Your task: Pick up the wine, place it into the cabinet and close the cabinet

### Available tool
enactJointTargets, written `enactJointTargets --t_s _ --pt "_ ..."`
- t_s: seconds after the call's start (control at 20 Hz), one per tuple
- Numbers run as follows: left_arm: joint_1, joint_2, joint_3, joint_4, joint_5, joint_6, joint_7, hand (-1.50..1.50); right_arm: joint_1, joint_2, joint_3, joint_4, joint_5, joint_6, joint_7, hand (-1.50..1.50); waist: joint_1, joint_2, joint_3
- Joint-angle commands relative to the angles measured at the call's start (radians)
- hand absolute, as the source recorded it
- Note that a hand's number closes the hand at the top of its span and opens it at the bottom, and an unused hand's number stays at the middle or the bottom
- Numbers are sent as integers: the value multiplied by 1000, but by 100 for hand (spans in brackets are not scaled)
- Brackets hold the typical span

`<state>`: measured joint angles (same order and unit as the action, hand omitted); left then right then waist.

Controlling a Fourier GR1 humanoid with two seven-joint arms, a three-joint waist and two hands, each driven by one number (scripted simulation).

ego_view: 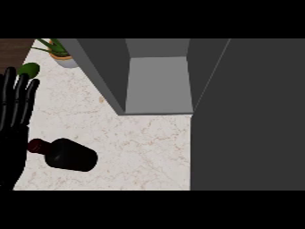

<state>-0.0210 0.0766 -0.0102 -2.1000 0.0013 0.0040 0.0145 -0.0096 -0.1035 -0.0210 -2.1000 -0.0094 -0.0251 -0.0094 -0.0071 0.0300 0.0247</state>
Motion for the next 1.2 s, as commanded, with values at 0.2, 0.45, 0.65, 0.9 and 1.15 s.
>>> enactJointTargets --t_s 0.2,0.45,0.65,0.9,1.15 --pt "35 127 -55 -20 275 -344 -104 -150 107 10 46 -34 8 31 -22 -150 -7 -33 -27" --pt "218 118 -182 -77 566 -451 64 -150 168 -9 173 -124 -105 156 69 -150 10 -40 -26" --pt "326 221 -116 -259 748 -465 157 -150 164 -41 150 -247 -162 152 202 -150 16 -35 -25" --pt "325 185 -171 -385 744 -349 248 -150 150 -33 142 -314 -175 123 289 -150 11 -32 -24" --pt "313 232 -116 -418 830 -331 286 -150 124 -46 159 -415 -184 83 419 -150 11 -33 -25"
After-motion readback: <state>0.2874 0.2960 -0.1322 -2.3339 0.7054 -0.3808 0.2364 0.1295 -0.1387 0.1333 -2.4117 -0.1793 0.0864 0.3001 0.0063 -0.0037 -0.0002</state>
